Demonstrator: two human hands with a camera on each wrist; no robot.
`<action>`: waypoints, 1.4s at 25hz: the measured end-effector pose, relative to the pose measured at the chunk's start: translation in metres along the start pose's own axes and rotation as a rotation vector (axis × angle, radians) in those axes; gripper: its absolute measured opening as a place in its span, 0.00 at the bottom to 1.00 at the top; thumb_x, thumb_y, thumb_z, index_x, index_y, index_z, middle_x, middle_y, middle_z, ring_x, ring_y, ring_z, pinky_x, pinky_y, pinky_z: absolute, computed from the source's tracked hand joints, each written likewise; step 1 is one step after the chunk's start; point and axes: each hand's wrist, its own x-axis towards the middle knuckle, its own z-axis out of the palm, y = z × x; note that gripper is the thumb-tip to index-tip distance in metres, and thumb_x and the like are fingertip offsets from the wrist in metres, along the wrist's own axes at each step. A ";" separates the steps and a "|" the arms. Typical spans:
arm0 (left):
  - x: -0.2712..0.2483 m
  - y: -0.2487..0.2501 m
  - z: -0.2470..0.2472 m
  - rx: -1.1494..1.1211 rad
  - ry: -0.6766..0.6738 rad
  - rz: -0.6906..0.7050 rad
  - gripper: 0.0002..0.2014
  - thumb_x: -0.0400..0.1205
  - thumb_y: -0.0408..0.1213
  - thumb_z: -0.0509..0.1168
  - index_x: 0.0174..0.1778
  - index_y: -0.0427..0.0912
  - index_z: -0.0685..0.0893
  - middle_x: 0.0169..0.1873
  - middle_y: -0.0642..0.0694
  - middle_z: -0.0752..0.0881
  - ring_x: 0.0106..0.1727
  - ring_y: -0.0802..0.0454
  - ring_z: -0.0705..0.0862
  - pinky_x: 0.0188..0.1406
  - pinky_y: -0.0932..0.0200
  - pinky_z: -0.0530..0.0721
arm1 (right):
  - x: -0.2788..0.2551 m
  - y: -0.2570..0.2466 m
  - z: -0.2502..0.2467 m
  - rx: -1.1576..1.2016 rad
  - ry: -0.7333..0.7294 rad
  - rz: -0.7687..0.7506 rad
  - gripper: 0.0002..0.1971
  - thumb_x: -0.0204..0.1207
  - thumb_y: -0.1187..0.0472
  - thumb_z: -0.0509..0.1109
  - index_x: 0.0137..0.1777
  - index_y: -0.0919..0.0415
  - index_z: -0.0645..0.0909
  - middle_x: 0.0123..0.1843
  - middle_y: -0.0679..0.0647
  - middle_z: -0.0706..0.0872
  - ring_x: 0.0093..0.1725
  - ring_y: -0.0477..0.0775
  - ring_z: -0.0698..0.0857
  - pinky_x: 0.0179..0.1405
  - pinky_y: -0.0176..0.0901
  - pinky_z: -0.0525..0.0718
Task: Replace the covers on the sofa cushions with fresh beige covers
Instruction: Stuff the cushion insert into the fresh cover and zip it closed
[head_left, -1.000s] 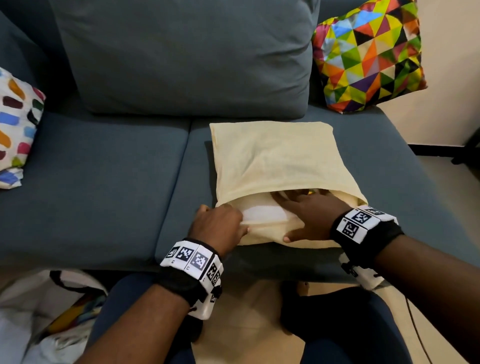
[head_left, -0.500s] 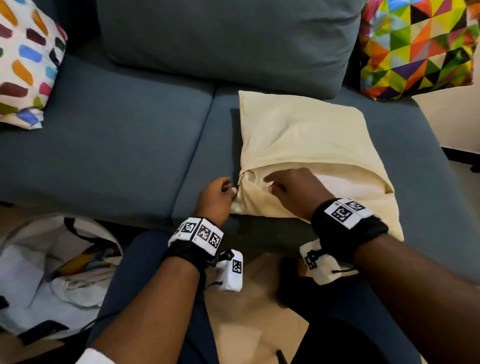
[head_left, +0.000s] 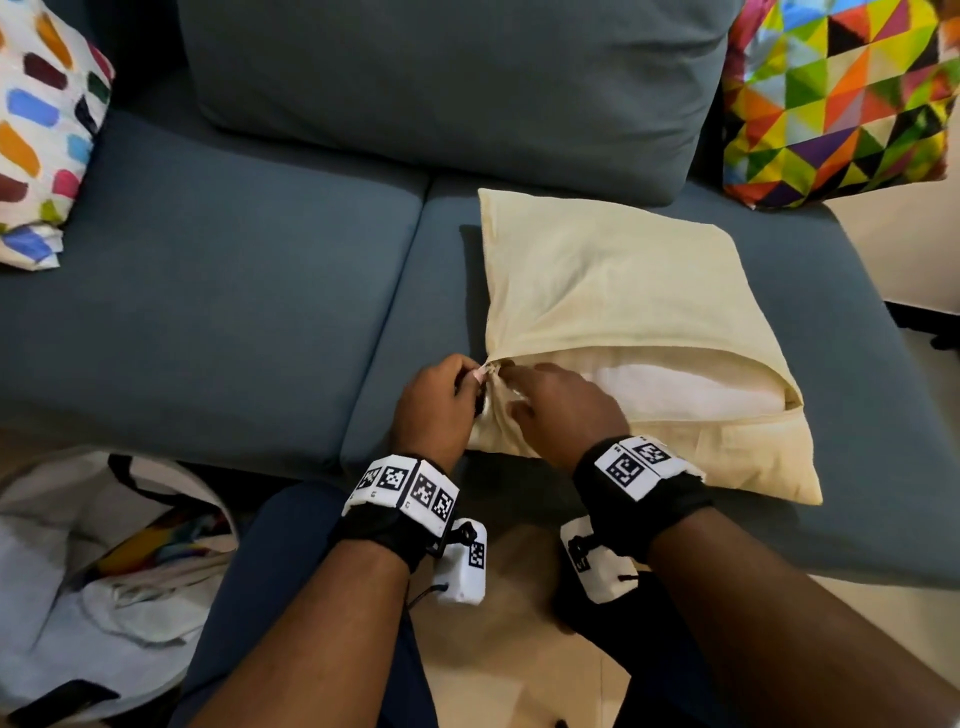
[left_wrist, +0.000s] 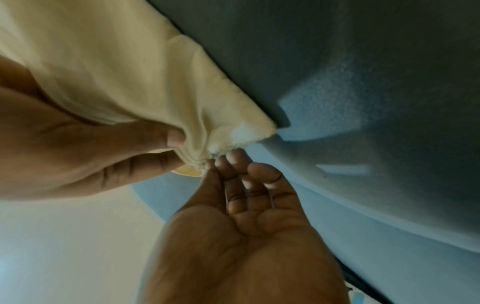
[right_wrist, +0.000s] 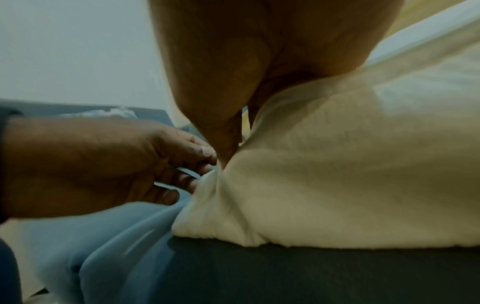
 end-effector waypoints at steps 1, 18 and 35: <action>0.000 0.000 -0.002 0.037 -0.004 0.025 0.08 0.85 0.43 0.62 0.44 0.49 0.84 0.39 0.51 0.88 0.42 0.49 0.87 0.45 0.47 0.86 | 0.001 0.000 0.001 -0.066 -0.062 0.005 0.21 0.81 0.48 0.63 0.74 0.40 0.70 0.61 0.55 0.87 0.56 0.63 0.87 0.46 0.53 0.84; 0.002 0.004 -0.013 -0.038 0.093 0.173 0.09 0.79 0.41 0.66 0.42 0.40 0.87 0.43 0.47 0.86 0.48 0.48 0.82 0.48 0.49 0.81 | 0.024 -0.034 0.001 -0.233 0.243 -0.122 0.13 0.67 0.66 0.75 0.48 0.60 0.77 0.38 0.59 0.84 0.33 0.67 0.85 0.26 0.47 0.66; 0.010 0.005 0.009 -0.084 -0.006 0.130 0.07 0.83 0.30 0.66 0.46 0.47 0.84 0.45 0.51 0.88 0.48 0.54 0.85 0.45 0.60 0.80 | 0.029 -0.025 -0.016 0.086 0.151 0.201 0.05 0.83 0.59 0.65 0.49 0.60 0.75 0.46 0.61 0.86 0.44 0.65 0.84 0.36 0.48 0.72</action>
